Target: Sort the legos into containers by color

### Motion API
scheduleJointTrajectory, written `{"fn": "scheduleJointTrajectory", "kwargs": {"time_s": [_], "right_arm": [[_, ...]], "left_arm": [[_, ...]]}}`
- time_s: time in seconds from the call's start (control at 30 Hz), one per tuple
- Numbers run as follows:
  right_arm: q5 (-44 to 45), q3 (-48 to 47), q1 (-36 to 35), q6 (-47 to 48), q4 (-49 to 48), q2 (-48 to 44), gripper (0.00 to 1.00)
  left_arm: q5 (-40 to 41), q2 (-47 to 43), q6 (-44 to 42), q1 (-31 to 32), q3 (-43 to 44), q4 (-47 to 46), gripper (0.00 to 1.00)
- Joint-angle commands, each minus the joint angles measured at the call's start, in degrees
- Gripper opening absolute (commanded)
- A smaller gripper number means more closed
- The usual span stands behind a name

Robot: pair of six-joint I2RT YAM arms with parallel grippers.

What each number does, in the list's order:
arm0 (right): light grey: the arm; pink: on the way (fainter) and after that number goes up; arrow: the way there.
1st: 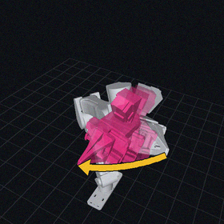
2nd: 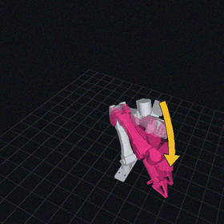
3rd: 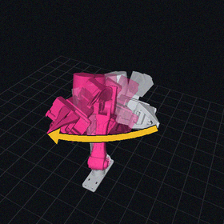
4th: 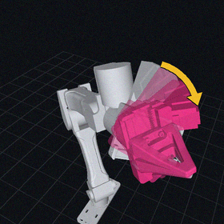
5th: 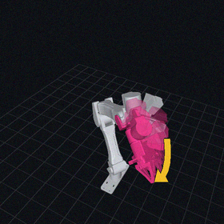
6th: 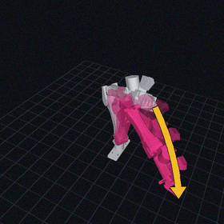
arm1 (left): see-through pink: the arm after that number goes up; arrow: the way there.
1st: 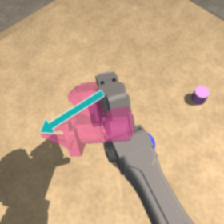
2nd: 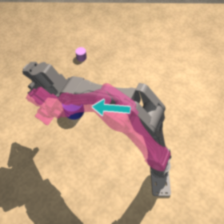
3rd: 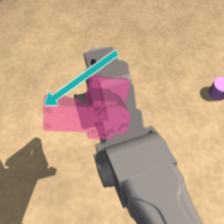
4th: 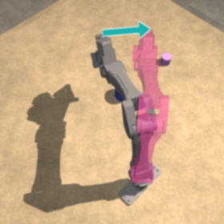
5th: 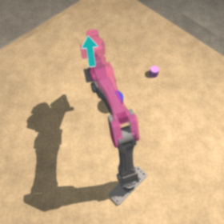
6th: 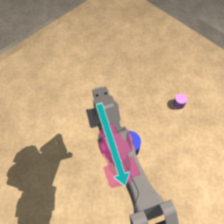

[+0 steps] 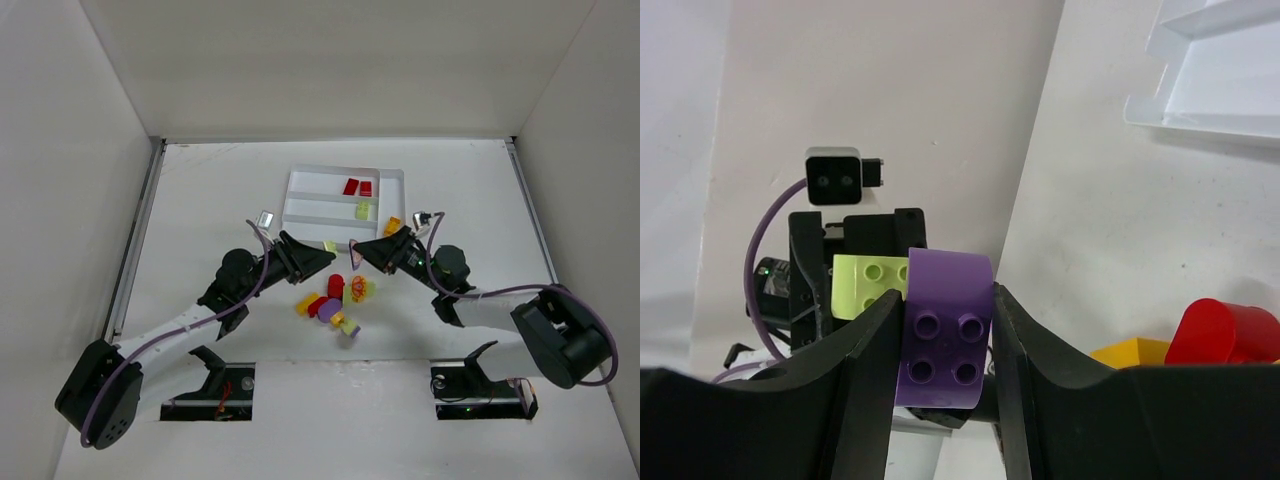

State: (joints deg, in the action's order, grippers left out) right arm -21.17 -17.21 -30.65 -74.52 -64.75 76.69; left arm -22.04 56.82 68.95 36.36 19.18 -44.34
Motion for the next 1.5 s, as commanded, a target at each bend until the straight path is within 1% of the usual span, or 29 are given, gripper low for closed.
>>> {"fn": "scheduleJointTrajectory", "kwargs": {"time_s": [0.0, 0.1, 0.2, 0.37, 0.5, 0.63, 0.83, 1.03, 1.13, 1.27, 1.47], "right_arm": [[1.1, -3.4, 0.2, 1.5, -1.0, 2.8, 0.42], [1.5, -6.0, 0.9, 3.8, 2.2, 5.7, 0.42], [4.2, -10.8, 1.4, 7.8, 10.1, 8.2, 0.42], [16.0, -20.6, 1.2, 18.9, 29.8, 9.0, 0.42], [26.6, -30.7, -1.5, 29.6, 45.5, 12.4, 0.42], [29.9, -38.1, -3.0, 35.3, 54.4, 17.5, 0.42], [35.3, -45.0, -6.5, 39.7, 60.3, 22.9, 0.43], [40.8, -51.5, -9.4, 43.7, 65.2, 27.2, 0.44], [42.6, -54.0, -10.3, 46.1, 65.8, 29.2, 0.45], [42.6, -56.3, -10.8, 50.5, 65.9, 31.0, 0.47], [43.5, -59.4, -11.7, 58.7, 65.9, 33.1, 0.49]], "left_arm": [[-0.4, 0.1, 0.0, -1.2, -0.3, -3.7, 0.09], [-0.3, -0.5, -0.7, -2.4, -0.5, -3.1, 0.1], [-0.2, -0.8, -1.6, -4.0, -0.8, -2.1, 0.1], [0.2, -0.3, -3.3, -5.9, -1.9, 0.0, 0.12], [0.3, 0.2, -4.8, -6.5, -2.4, 0.7, 0.12], [0.3, 0.6, -5.9, -6.7, -2.5, 0.7, 0.13], [-0.4, 1.5, -6.7, -8.6, -2.6, 0.8, 0.13], [-0.9, 2.1, -7.3, -8.9, -2.9, 0.3, 0.14], [-0.9, 2.3, -7.5, -8.9, -3.4, 0.0, 0.14], [-0.9, 1.9, -7.6, -8.9, -3.8, -0.1, 0.14], [-0.9, 0.8, -7.6, -9.8, -4.2, 0.1, 0.15]]}}
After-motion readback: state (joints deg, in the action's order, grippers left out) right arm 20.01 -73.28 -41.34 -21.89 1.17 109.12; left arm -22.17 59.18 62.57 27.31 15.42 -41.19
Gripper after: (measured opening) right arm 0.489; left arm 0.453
